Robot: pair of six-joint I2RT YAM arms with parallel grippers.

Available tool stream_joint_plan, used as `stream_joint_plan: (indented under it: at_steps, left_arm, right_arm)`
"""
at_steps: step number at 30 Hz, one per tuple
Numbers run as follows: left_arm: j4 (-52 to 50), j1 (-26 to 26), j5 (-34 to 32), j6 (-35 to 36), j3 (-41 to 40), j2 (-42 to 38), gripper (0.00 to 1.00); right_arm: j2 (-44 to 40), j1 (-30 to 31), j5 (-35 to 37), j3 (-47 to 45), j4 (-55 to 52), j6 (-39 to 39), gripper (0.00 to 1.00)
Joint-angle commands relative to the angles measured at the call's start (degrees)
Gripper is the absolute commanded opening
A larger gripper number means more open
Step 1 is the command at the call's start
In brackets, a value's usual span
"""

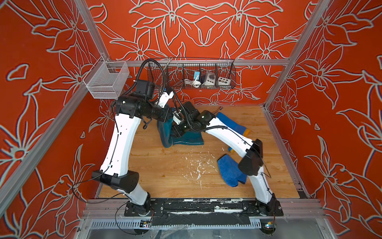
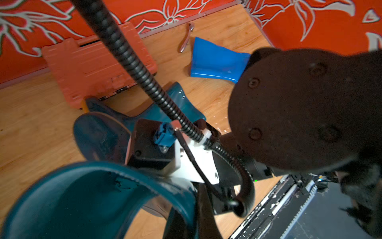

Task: Wipe the rubber boots with a cloth
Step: Place the cleaning item at the center of the board.

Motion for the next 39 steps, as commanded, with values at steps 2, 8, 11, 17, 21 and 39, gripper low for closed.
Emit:
stream_joint_plan:
  at_steps: [2,8,11,17,21,39]
  left_arm:
    - [3.9,3.9,-2.9,9.9,6.1,3.6,0.00]
    - [3.2,11.7,-6.3,13.6,7.4,7.8,0.00]
    - [6.5,16.1,-4.6,13.5,3.8,8.8,0.00]
    - [13.8,26.4,7.3,9.9,-6.1,12.7,0.00]
    - [15.9,27.6,10.1,8.5,-8.5,13.9,0.10]
    - [18.6,27.6,12.4,1.0,-8.5,6.9,0.47]
  right_arm:
    - [10.4,1.6,-8.5,15.9,6.3,1.7,0.57]
    - [20.1,1.7,-10.5,17.0,28.1,11.6,0.58]
    - [25.5,2.1,-8.1,18.9,35.3,14.5,0.60]
    - [33.0,2.9,-4.6,22.1,37.9,15.6,0.62]
    - [31.8,2.8,-3.9,21.6,33.7,12.3,0.63]
    - [8.7,-4.6,2.9,-4.0,16.9,7.8,0.66]
